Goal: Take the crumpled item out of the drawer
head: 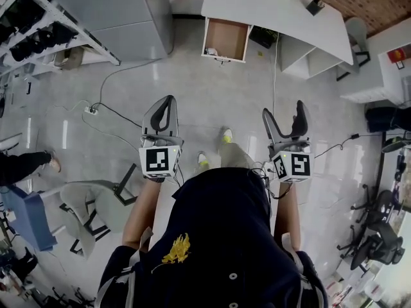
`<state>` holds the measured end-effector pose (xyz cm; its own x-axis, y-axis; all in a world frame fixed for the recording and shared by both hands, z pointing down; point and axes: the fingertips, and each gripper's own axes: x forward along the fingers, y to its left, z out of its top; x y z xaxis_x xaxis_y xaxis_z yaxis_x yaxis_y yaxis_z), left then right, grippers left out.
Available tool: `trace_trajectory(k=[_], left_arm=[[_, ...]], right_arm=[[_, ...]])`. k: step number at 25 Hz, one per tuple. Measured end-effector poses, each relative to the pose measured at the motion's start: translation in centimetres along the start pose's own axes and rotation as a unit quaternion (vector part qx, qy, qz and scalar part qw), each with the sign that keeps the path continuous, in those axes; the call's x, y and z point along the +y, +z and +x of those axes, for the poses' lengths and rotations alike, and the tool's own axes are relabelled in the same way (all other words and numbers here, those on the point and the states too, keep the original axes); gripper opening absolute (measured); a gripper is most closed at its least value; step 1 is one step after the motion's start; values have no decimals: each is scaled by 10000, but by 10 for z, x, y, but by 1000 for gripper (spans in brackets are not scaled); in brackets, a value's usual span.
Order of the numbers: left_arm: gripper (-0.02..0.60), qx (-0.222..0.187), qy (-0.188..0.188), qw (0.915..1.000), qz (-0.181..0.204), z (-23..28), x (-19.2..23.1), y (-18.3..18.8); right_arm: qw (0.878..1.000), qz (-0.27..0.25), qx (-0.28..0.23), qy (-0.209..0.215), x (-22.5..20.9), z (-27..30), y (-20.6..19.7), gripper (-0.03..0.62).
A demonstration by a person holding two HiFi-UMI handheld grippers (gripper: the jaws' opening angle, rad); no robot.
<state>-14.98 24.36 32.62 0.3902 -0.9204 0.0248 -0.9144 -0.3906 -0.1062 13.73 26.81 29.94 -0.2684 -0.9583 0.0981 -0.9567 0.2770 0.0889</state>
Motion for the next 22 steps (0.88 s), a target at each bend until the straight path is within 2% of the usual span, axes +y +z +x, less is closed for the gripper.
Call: trace_trajectory(k=[5, 9, 16, 19, 22], left_arm=[[18, 161, -22, 9999, 11, 19, -1, -15], [18, 256, 118, 9996, 34, 55, 8, -20], [18, 283, 581, 9979, 87, 166, 39, -19], [18, 354, 687, 9965, 304, 230, 44, -9], [18, 360, 907, 9946, 340, 282, 52, 3]], right_arm=[[10000, 47, 42, 17, -13, 20, -10, 439], [9997, 43, -4, 259, -26, 68, -13, 439], [9954, -179, -233, 907, -70, 205, 5, 439], [9936, -64, -296, 1086, -105, 263, 12, 439], [9906, -8, -316, 1332, -135, 319, 19, 439]])
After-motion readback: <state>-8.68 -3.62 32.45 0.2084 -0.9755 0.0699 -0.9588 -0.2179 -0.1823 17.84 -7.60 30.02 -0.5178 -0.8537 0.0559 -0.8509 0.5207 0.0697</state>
